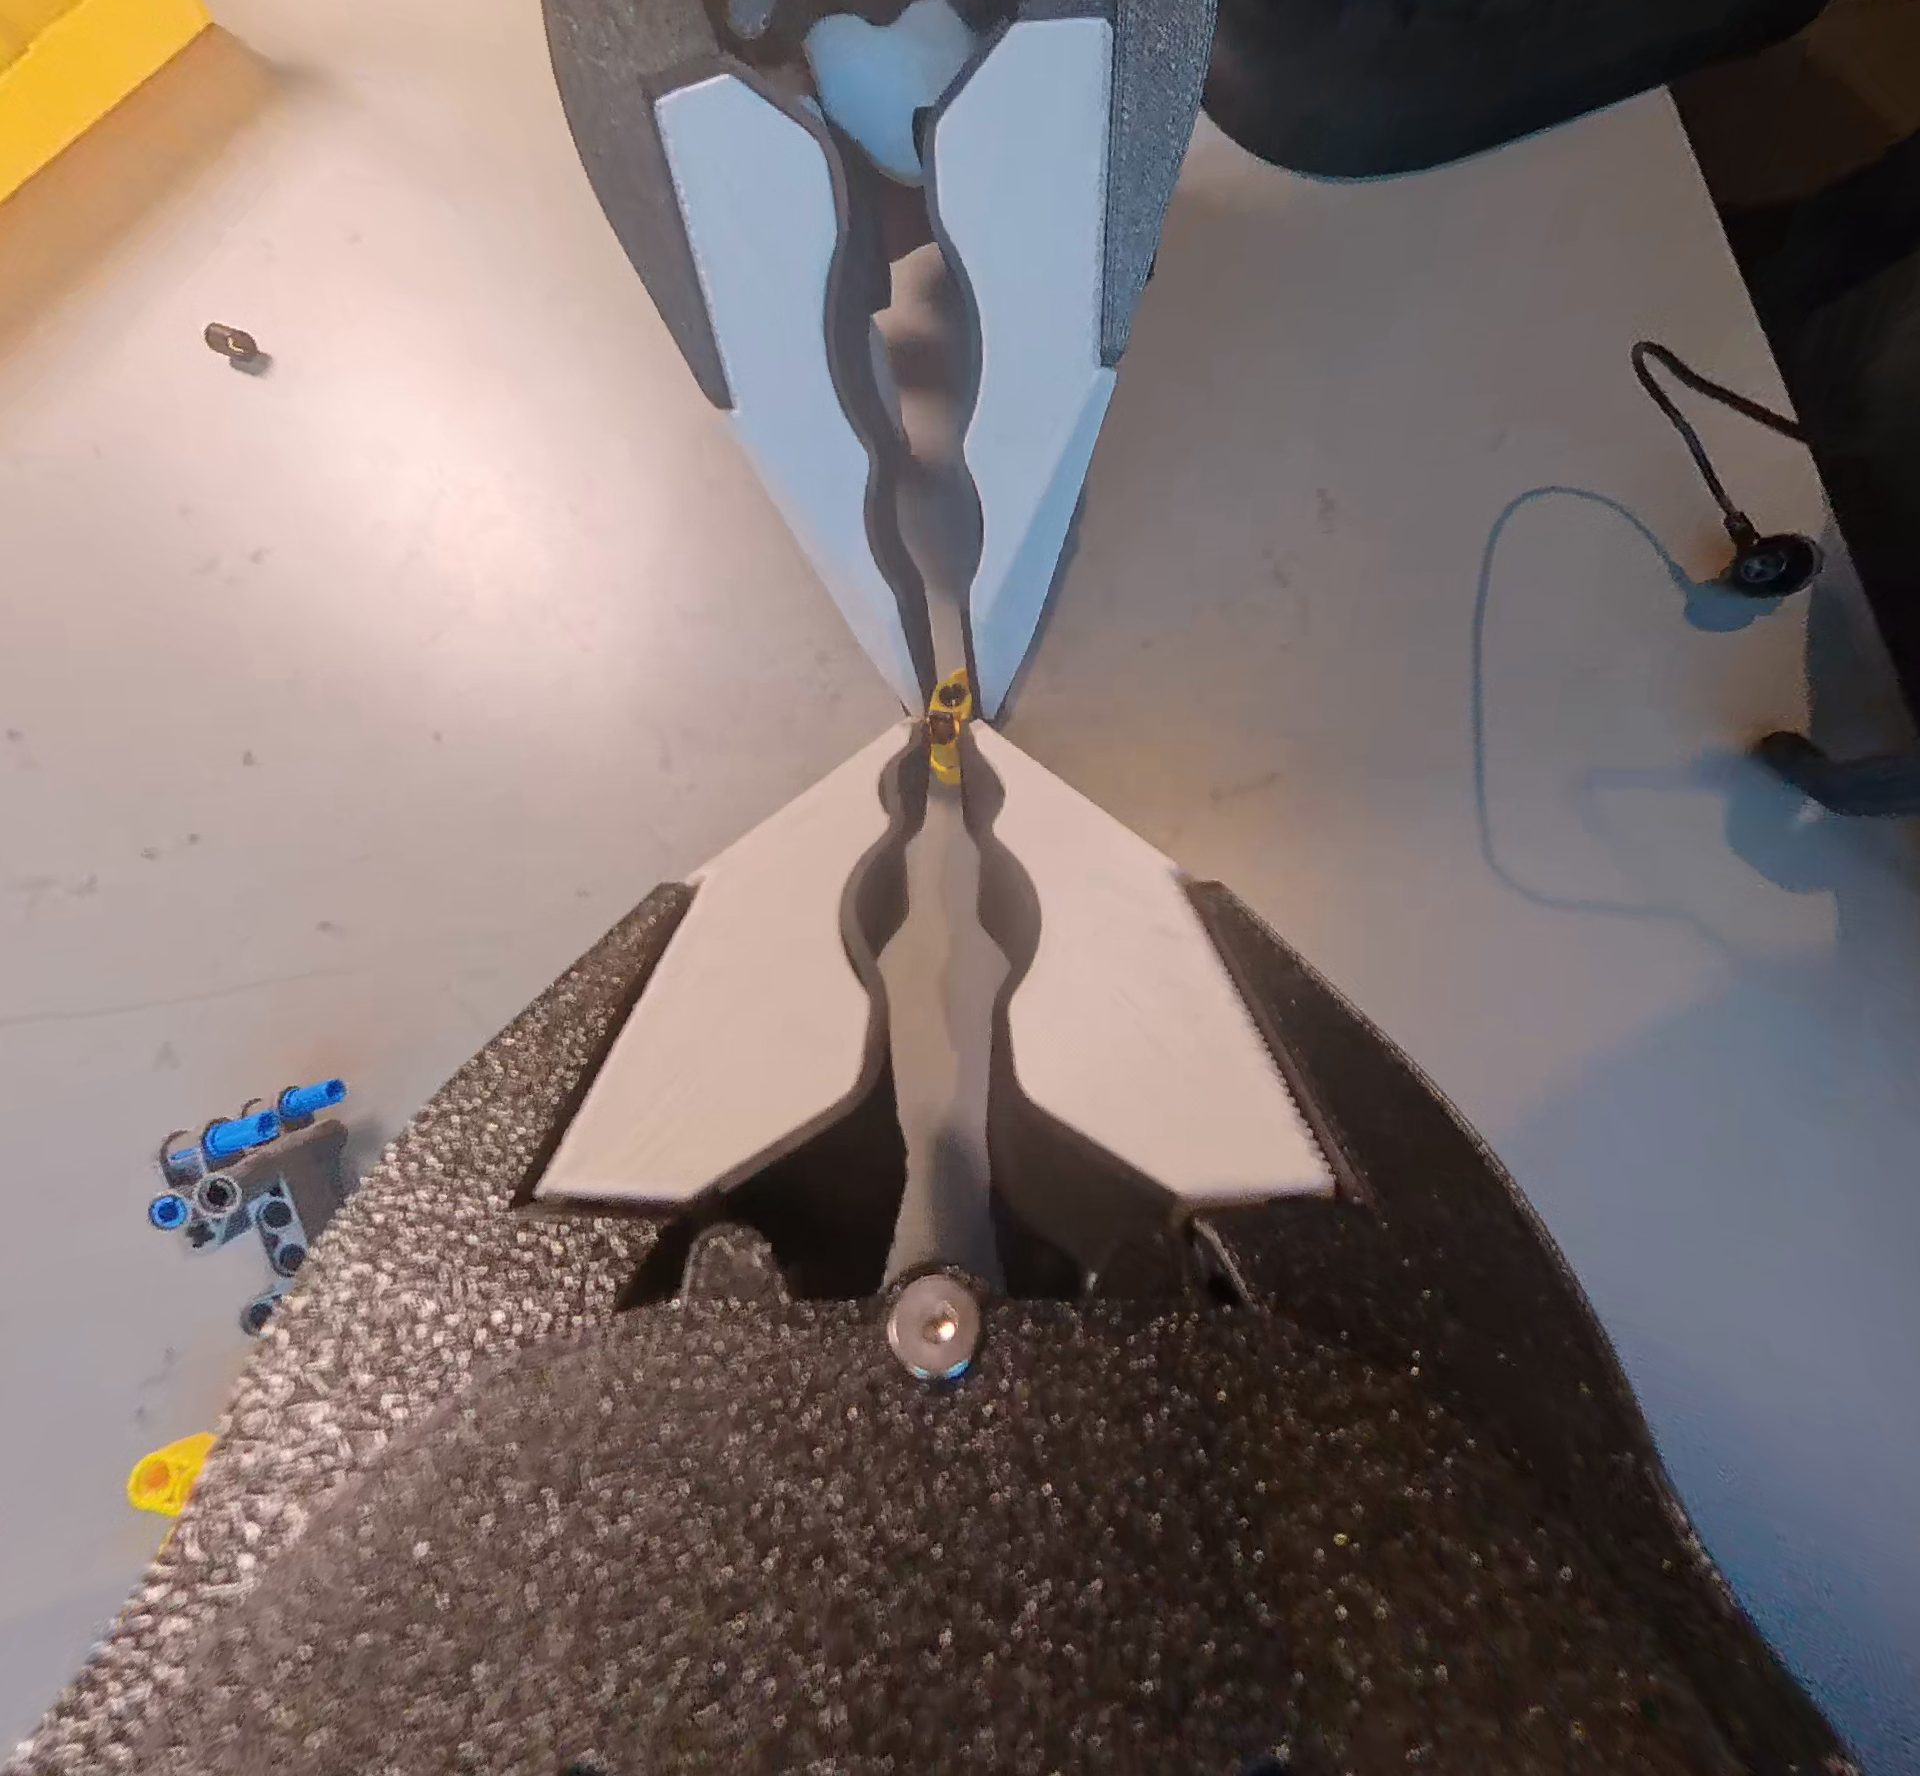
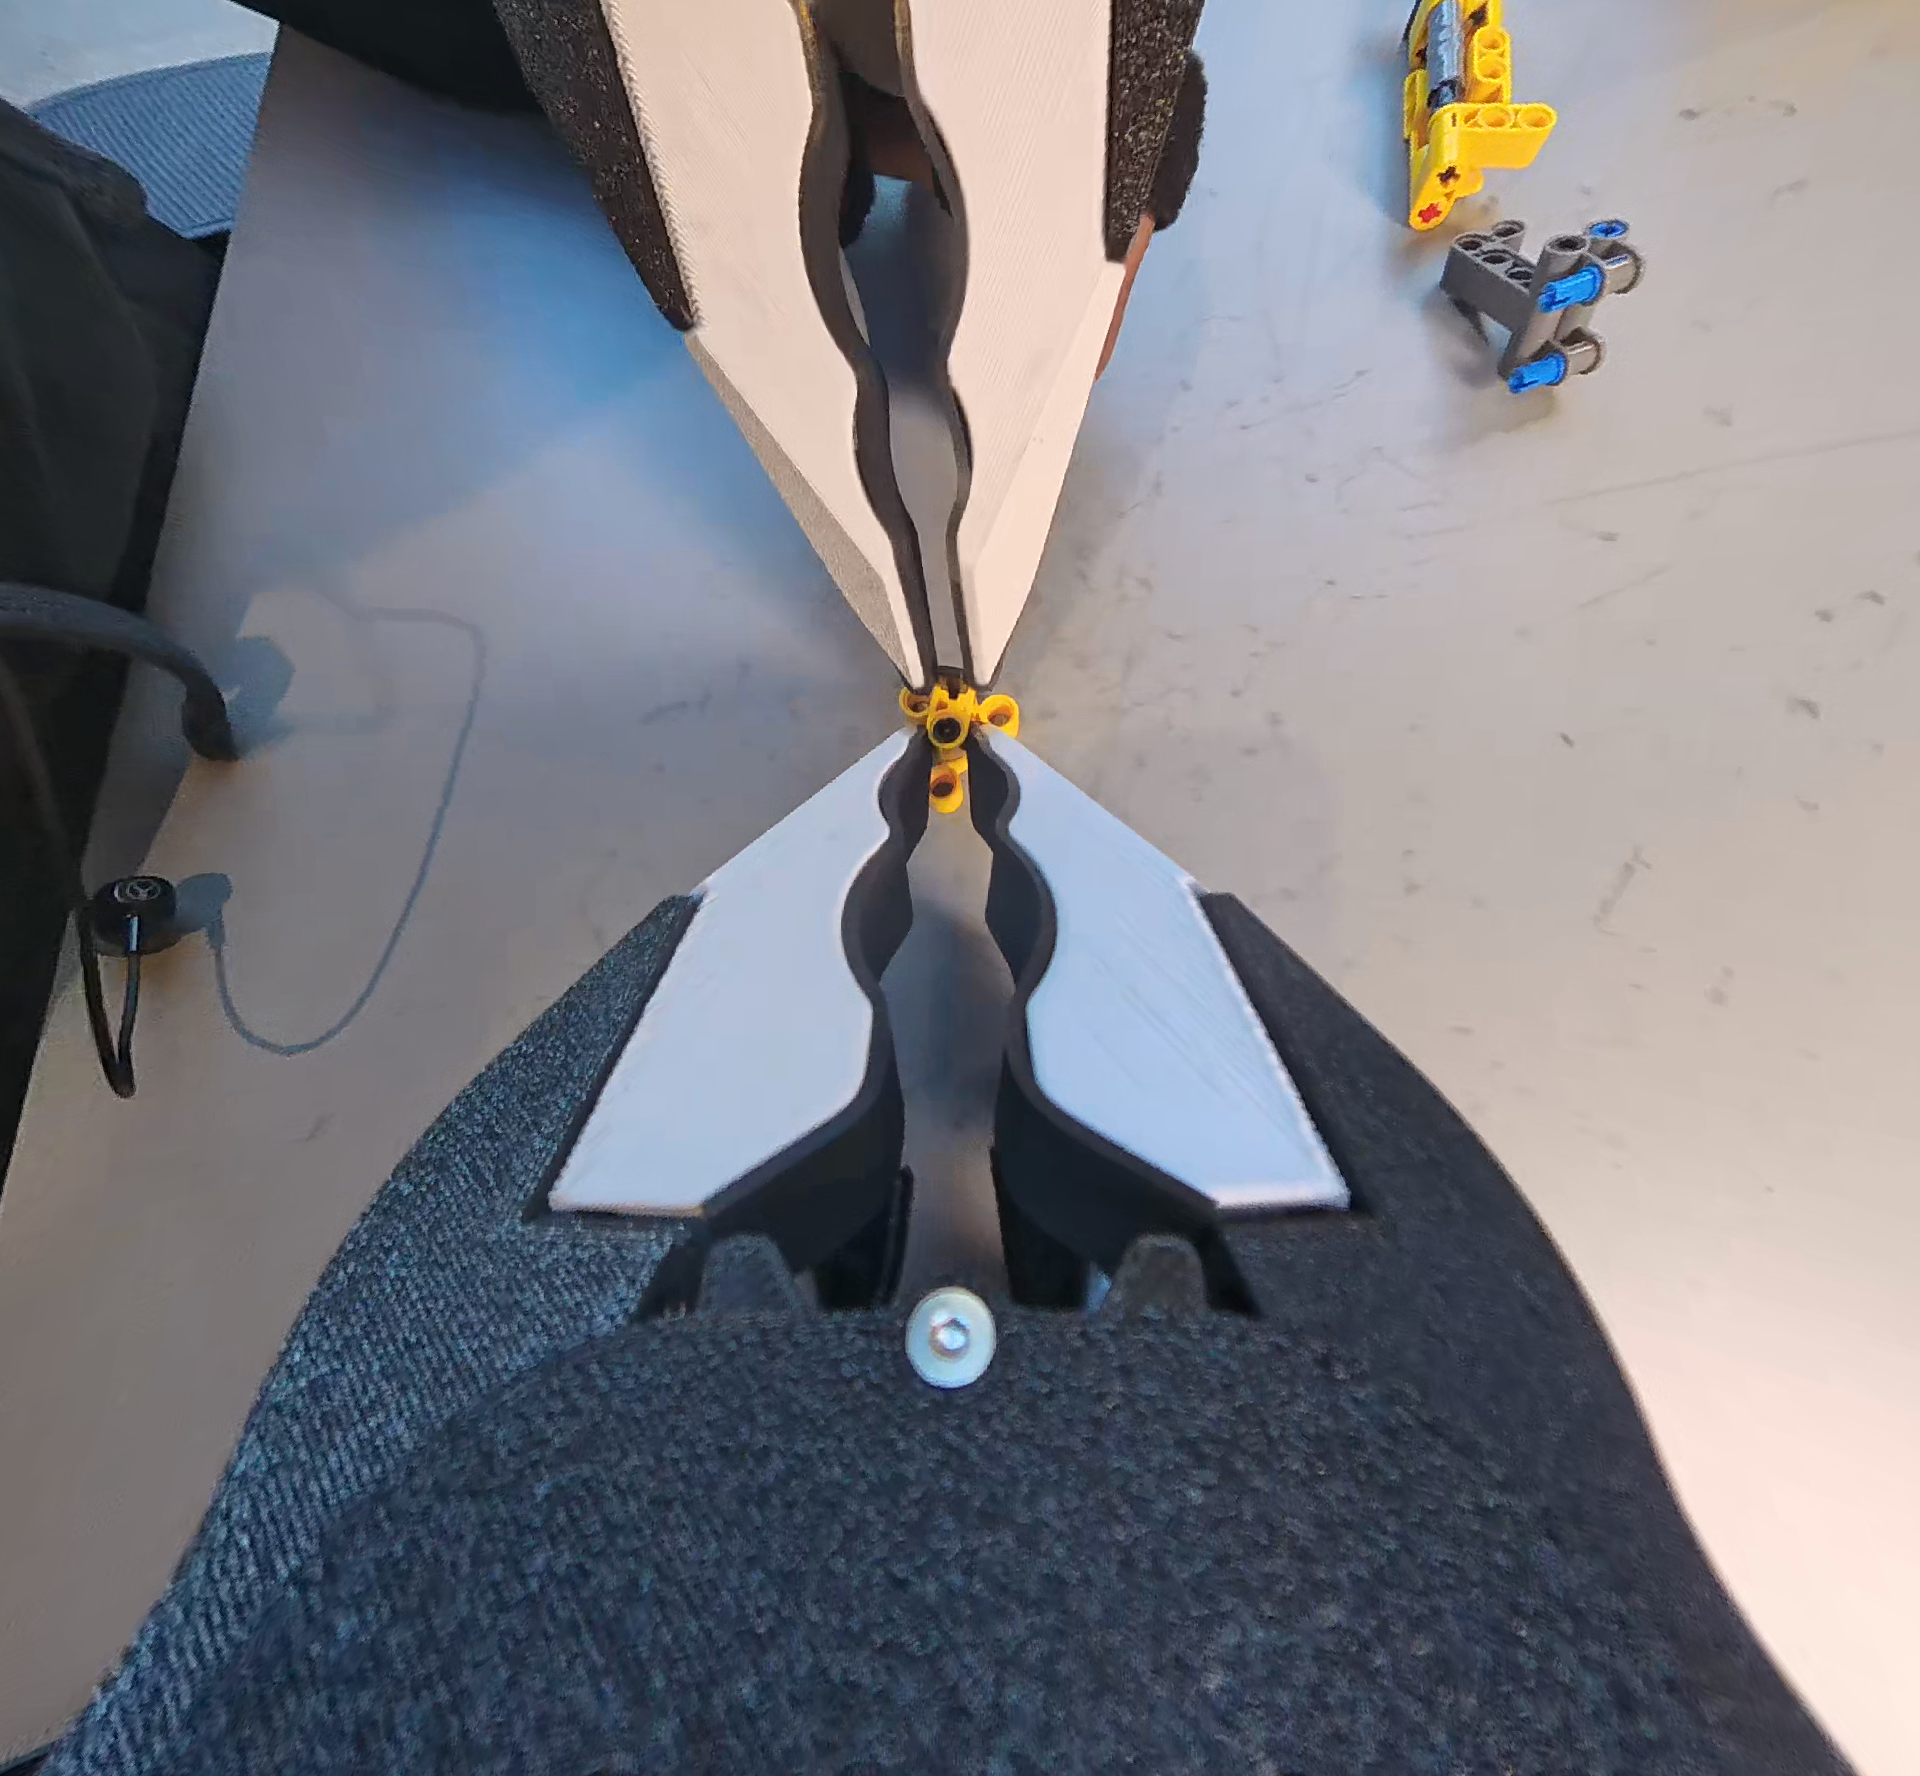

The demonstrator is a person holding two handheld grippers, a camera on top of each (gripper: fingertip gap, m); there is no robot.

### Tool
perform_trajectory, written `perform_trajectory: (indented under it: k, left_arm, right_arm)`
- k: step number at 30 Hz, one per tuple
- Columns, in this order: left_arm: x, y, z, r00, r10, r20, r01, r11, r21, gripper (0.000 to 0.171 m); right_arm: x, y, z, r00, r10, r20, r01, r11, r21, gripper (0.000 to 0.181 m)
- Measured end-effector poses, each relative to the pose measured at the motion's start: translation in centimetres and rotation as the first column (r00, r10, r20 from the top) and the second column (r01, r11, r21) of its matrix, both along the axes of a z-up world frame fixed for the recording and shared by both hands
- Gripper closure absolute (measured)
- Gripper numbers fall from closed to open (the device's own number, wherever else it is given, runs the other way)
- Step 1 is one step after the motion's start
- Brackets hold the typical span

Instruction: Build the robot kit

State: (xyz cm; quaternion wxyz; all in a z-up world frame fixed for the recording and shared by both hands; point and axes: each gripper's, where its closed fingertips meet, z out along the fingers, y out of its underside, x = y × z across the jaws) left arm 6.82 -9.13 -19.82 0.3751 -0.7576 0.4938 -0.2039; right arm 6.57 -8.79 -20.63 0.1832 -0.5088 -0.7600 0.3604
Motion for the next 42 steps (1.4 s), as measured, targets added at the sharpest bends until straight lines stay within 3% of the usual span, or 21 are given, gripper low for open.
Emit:
perform_trajectory:
  k: [11,14,20,23,27,34,42]
  left_arm:
    - [-0.1,-0.1,-0.4,0.999,0.028,-0.018,-0.028,1.0,-0.008,0.167]
    - [-0.1,-0.1,-0.4,0.998,0.029,-0.047,-0.029,1.0,0.004,0.167]
    - [-0.1,-0.1,-0.3,0.999,0.032,-0.042,-0.032,0.999,0.0,0.166]
    - [-0.8,-0.5,-0.6,0.998,0.0,-0.061,-0.001,1.0,-0.021,0.151]
    - [-1.3,-0.6,0.1,1.0,0.008,-0.005,-0.008,0.999,-0.036,0.152]
    - [-0.1,-0.2,-0.7,1.0,0.01,-0.025,-0.011,1.0,-0.028,0.165]
    - [-0.2,-0.3,-0.8,1.0,0.011,-0.019,-0.011,1.0,-0.022,0.165]
  right_arm:
    - [0.0,-0.1,-0.3,0.999,0.016,0.052,-0.017,1.0,0.022,0.174]
    - [0.0,0.0,0.1,0.999,0.012,0.041,-0.014,0.999,0.036,0.162]
    - [-0.2,-0.1,0.5,1.0,0.015,0.02,-0.017,0.997,0.078,0.174]
    - [-0.2,-0.1,0.5,0.999,0.017,0.043,-0.021,0.997,0.078,0.175]
    - [-0.2,-0.1,0.4,0.997,0.031,0.07,-0.035,0.998,0.061,0.175]
    - [-0.3,-0.2,0.4,0.988,0.063,0.14,-0.075,0.994,0.082,0.175]
    - [-0.4,-0.3,0.4,0.993,0.07,0.099,-0.076,0.995,0.058,0.175]
